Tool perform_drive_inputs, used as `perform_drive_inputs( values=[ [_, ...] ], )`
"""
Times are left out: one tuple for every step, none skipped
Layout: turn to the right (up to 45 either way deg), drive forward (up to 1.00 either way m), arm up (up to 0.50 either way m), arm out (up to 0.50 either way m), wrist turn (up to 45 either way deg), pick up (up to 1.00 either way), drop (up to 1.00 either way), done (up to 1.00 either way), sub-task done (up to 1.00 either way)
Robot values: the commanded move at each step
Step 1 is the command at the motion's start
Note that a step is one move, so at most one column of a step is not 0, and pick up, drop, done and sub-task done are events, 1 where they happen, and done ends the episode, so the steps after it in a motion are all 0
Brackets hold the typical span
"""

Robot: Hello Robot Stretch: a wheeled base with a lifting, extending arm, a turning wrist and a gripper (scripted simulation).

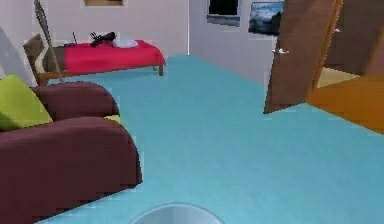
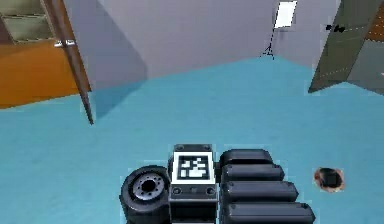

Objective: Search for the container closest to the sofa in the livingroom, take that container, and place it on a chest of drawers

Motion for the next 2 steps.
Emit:
perform_drive_inputs(
  values=[
    [-45.0, 0.00, 0.00, 0.00, 0.0, 0.00, 0.00, 0.00, 0.00],
    [-15.0, 0.00, 0.00, 0.00, 0.0, 0.00, 0.00, 0.00, 0.00]
  ],
)
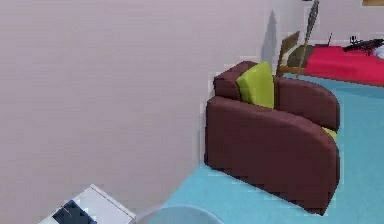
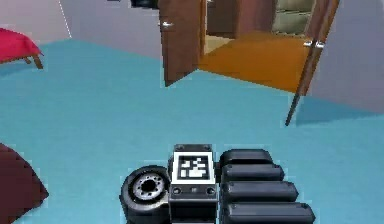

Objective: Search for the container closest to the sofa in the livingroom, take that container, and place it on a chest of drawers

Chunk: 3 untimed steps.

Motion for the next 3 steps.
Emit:
perform_drive_inputs(
  values=[
    [45.0, 0.00, 0.00, 0.00, 0.0, 0.00, 0.00, 0.00, 0.00],
    [45.0, 0.00, 0.00, 0.00, 0.0, 0.00, 0.00, 0.00, 0.00],
    [45.0, 0.00, 0.00, 0.00, 0.0, 0.00, 0.00, 0.00, 0.00]
  ],
)
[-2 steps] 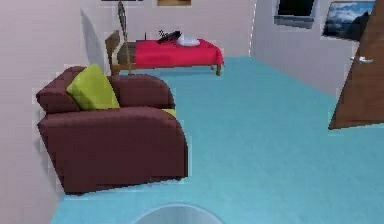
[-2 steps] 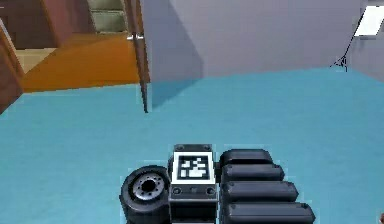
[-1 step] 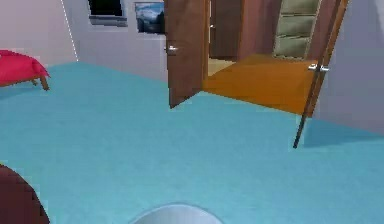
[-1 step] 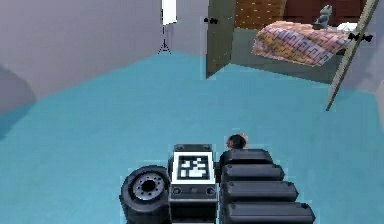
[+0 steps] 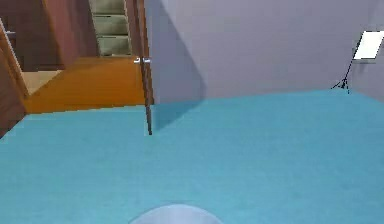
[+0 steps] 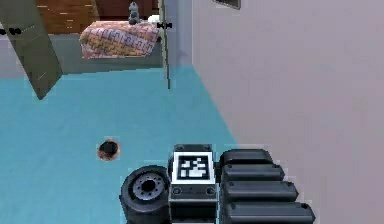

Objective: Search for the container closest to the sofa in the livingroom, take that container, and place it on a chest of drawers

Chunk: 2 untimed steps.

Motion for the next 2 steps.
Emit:
perform_drive_inputs(
  values=[
    [36.0, 0.00, 0.00, 0.00, 0.0, 0.00, 0.00, 0.00, 0.00],
    [45.0, 0.00, 0.00, 0.00, 0.0, 0.00, 0.00, 0.00, 0.00]
  ],
)
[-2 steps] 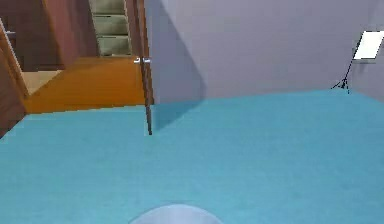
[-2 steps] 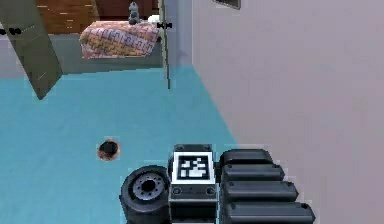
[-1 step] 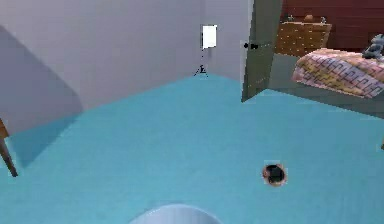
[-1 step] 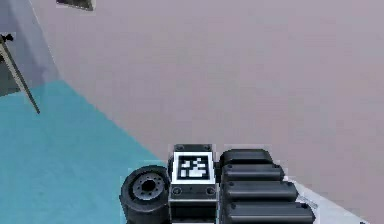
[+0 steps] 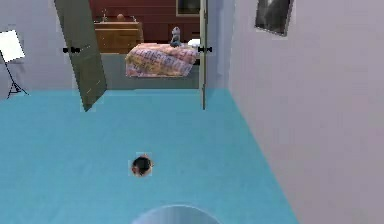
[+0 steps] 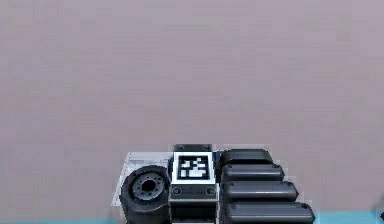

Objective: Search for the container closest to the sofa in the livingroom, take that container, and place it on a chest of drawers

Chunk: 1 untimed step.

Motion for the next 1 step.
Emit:
perform_drive_inputs(
  values=[
    [45.0, 0.00, 0.00, 0.00, 0.0, 0.00, 0.00, 0.00, 0.00]
  ],
)
